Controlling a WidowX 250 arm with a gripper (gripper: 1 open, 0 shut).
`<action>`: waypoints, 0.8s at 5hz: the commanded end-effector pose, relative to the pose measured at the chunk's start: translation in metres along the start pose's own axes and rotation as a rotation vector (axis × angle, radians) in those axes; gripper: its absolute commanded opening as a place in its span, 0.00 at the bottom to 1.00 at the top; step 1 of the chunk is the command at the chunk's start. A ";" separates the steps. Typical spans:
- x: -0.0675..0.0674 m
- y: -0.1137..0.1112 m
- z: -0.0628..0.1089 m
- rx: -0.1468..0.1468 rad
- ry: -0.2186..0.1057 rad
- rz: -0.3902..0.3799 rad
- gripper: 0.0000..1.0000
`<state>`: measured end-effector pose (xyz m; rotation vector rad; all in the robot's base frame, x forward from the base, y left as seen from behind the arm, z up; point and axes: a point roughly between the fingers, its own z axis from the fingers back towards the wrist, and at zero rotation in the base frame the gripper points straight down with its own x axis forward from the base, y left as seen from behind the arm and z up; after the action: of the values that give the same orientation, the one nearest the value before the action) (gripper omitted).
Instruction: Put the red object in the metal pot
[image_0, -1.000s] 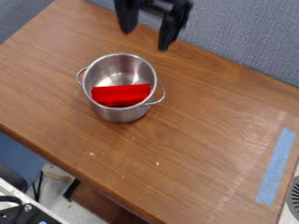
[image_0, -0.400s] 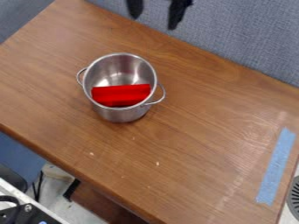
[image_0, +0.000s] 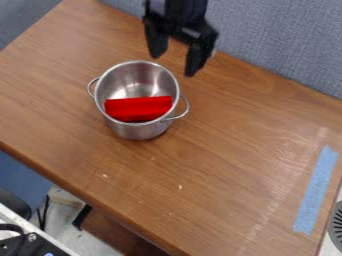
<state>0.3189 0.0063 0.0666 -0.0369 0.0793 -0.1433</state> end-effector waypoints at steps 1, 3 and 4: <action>-0.012 0.012 0.060 0.001 -0.117 0.115 1.00; -0.032 0.013 0.088 -0.044 -0.149 0.322 1.00; -0.022 -0.022 0.082 -0.034 -0.120 0.180 1.00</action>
<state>0.2967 -0.0134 0.1395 -0.0758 0.0054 0.0314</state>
